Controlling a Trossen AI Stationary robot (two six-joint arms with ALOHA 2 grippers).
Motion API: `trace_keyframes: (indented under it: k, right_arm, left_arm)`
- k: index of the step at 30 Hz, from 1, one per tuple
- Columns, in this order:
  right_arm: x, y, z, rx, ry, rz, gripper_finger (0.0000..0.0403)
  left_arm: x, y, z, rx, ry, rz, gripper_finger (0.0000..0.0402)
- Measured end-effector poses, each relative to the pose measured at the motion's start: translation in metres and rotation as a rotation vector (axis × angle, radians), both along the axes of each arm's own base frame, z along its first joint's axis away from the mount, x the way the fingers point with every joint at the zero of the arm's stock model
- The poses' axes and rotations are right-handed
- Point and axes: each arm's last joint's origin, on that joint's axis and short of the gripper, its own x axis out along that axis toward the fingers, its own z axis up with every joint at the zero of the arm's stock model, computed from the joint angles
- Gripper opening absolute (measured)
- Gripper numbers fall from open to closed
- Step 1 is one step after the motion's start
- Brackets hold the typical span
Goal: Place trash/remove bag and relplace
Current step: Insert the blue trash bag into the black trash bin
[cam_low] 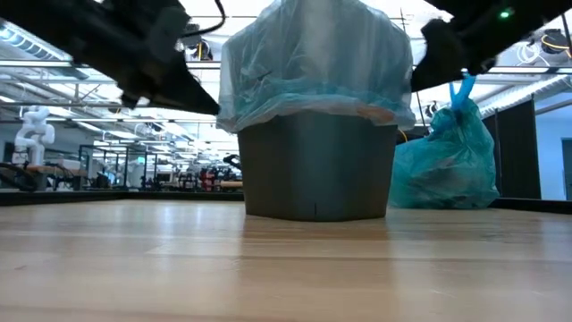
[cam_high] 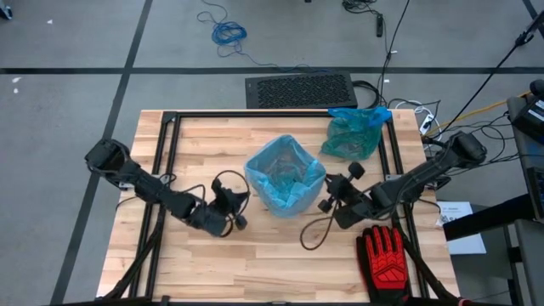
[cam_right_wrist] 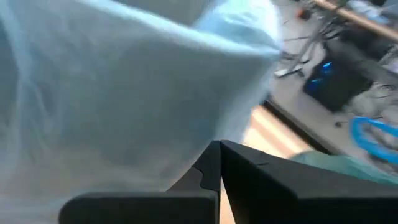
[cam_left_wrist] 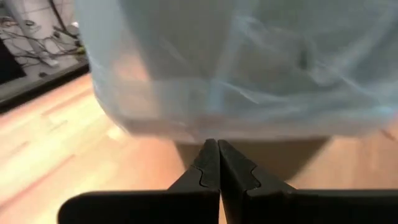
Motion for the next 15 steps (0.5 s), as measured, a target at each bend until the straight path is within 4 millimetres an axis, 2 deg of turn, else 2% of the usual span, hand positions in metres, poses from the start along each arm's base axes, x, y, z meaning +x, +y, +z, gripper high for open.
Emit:
trace_keyframes:
  k: [7,15]
  right_arm:
    - [0.021,0.007,0.013,0.1,-0.071,0.2,0.0]
    - [0.02,0.029,0.02,0.181,-0.147,0.335,0.0]
  left_arm:
    - [0.017,0.027,0.007,0.045,0.006,-0.019,0.0]
    - [0.021,0.042,0.004,0.051,0.065,-0.013,0.0]
